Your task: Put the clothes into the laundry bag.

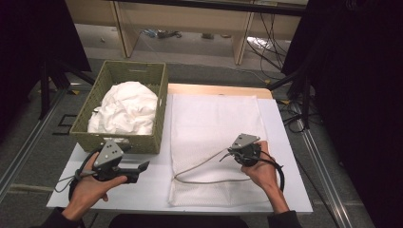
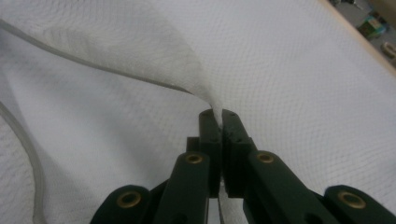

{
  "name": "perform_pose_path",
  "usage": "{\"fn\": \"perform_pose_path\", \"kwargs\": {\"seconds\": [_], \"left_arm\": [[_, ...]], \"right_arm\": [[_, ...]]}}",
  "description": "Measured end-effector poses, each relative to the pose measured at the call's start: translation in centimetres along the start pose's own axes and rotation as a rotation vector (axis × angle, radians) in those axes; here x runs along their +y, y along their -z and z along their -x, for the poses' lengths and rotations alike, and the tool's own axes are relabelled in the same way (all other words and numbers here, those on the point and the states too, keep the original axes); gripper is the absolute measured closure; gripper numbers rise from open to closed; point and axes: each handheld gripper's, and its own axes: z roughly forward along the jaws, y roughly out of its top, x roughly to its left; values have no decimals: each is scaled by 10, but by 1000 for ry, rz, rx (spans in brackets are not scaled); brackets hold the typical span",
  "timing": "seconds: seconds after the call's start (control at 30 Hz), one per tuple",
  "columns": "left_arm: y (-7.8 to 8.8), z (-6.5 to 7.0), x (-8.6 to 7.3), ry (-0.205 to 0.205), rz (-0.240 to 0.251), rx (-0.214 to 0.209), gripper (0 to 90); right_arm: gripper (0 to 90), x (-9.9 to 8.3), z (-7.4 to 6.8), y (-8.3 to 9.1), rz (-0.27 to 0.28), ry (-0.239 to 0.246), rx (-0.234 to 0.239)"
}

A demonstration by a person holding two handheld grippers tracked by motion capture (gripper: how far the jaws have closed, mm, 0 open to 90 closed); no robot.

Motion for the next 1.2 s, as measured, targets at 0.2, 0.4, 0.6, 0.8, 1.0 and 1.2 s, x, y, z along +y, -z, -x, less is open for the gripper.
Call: {"fn": "perform_pose_path", "kwargs": {"seconds": [0.2, 0.4, 0.6, 0.8, 1.0, 1.2], "left_arm": [[-4, -37, 30, -14, -48, 81, 183], [-23, -89, 65, -35, -143, 132, 171], [-59, -131, 76, -4, -253, 172, 164], [-98, -156, 68, -90, -365, 236, 178], [-126, -159, 64, 55, -298, 163, 161], [-142, -166, 53, 19, -434, 224, 181]], "right_arm": [[896, 15, 1, 8, 27, 45, -9], [896, 25, 4, 21, 66, 47, -25], [895, 34, 1, 25, 71, 49, -32], [895, 36, 3, 27, 85, 85, -34], [895, 36, 1, 27, 76, 75, -18], [894, 35, 1, 27, 76, 78, -13]]}}
